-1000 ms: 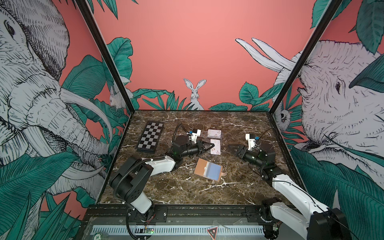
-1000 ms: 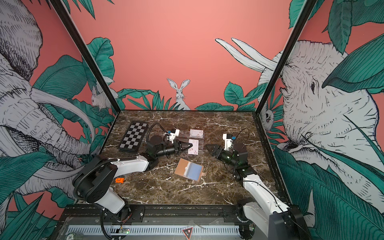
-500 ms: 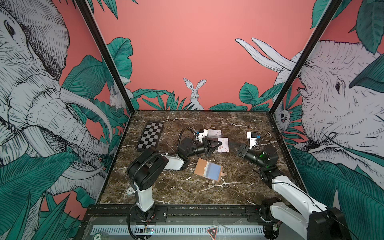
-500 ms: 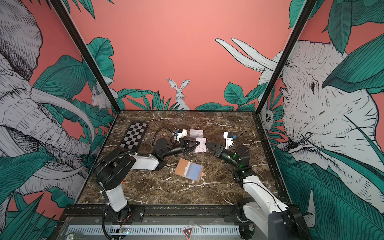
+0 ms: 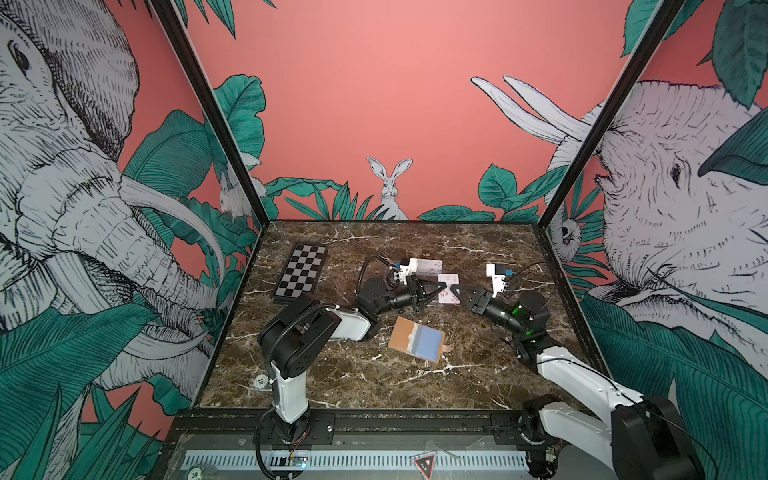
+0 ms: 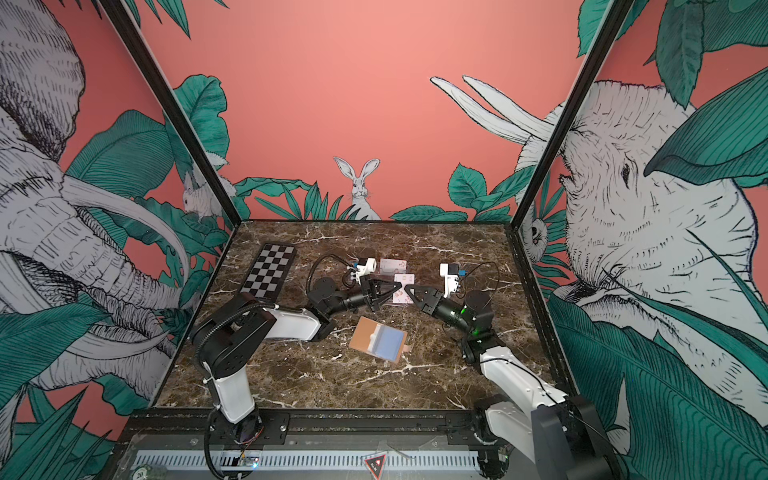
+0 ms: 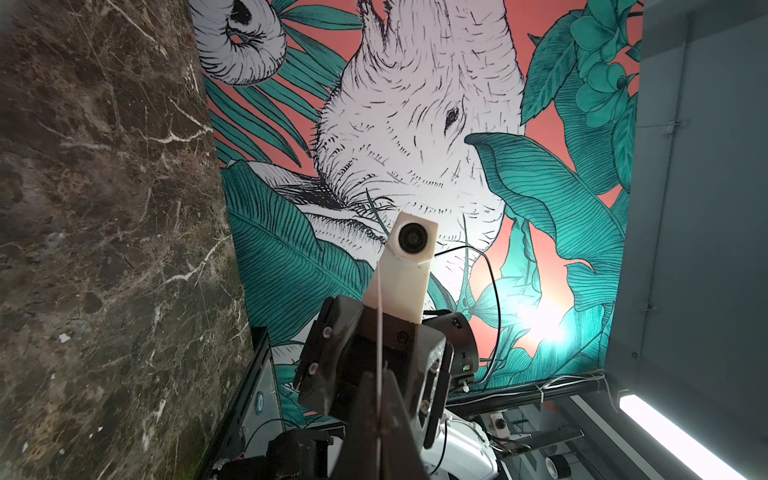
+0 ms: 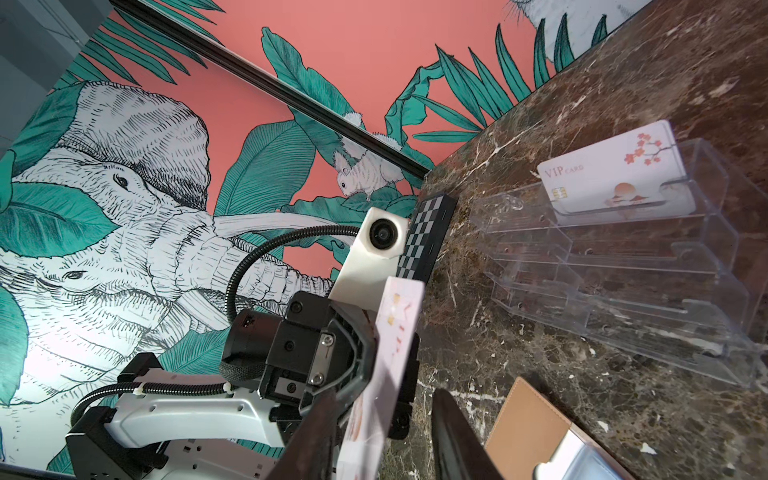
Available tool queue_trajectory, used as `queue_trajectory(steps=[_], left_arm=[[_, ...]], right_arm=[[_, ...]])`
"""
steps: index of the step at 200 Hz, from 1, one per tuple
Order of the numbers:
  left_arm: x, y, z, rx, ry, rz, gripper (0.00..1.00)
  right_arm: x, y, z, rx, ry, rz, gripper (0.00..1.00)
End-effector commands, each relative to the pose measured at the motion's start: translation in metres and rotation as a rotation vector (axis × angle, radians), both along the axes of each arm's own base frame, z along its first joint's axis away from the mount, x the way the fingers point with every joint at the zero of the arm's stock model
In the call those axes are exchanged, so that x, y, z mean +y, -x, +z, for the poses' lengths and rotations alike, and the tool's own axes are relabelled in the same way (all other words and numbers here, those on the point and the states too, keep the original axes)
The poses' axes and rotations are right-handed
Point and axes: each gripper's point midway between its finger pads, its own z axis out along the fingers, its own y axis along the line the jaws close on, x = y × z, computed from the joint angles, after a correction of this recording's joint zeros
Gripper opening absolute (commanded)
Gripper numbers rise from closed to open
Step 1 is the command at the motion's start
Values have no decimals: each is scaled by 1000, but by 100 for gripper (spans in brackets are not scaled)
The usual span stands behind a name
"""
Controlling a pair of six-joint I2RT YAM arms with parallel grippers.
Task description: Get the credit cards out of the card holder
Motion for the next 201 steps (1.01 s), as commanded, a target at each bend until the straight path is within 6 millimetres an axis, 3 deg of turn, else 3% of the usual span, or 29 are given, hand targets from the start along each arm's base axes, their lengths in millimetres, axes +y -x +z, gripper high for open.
queue_trajectory(steps=[1,23,47,53,60,72,97,153,185,201], left_arm=[[-2,3,19,-46,54,-12,0],[-2,2,18,-55,51,-11,0],[-1,3,13,-49,42,-9,0],[-2,3,12,-47,39,-9,5],[-1,3,10,-47,37,-8,20],[0,3,9,-49,34,-4,46],[3,3,6,-63,24,15,66],[25,-14,0,-126,-46,134,77],[40,-17,-7,-313,-267,227,86],[57,-19,-13,-403,-472,279,92]], right_arm=[[2,-2,18,-67,-29,-1,37],[2,-4,17,-56,-39,-8,29],[3,-4,15,-42,-42,-3,10],[3,-4,14,-40,-42,-3,6],[3,-3,14,-38,-42,-4,3],[2,-2,14,-44,-39,-1,2],[0,1,7,-35,-18,-11,0],[-6,6,-4,-20,62,-15,0],[-7,13,-14,-40,168,12,0],[-8,17,-18,-54,202,19,0]])
